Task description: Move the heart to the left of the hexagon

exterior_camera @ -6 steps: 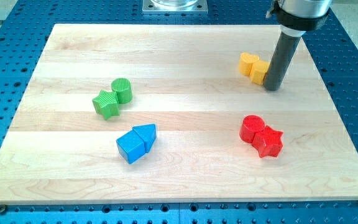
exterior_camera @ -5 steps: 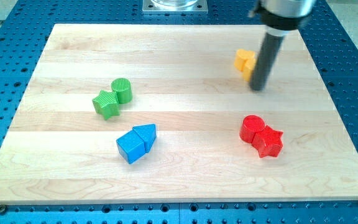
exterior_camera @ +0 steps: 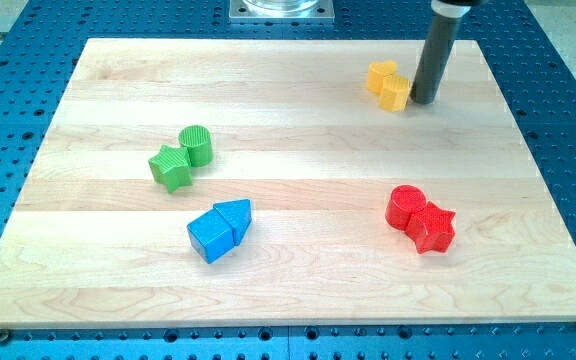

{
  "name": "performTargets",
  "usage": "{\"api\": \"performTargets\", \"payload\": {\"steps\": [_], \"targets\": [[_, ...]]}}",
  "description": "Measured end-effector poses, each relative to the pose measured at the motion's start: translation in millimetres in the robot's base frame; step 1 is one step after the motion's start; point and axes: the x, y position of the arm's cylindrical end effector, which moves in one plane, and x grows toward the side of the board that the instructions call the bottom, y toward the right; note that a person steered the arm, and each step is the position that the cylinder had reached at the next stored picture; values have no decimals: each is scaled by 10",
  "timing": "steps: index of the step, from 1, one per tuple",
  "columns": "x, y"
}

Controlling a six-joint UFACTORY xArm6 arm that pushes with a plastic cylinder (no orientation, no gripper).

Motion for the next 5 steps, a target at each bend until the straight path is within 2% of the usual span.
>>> {"api": "performTargets", "payload": {"steps": [1, 2, 3, 5], "targets": [[-375, -423], [-203, -1372], [-311, -1551], [-5, -1413]]}}
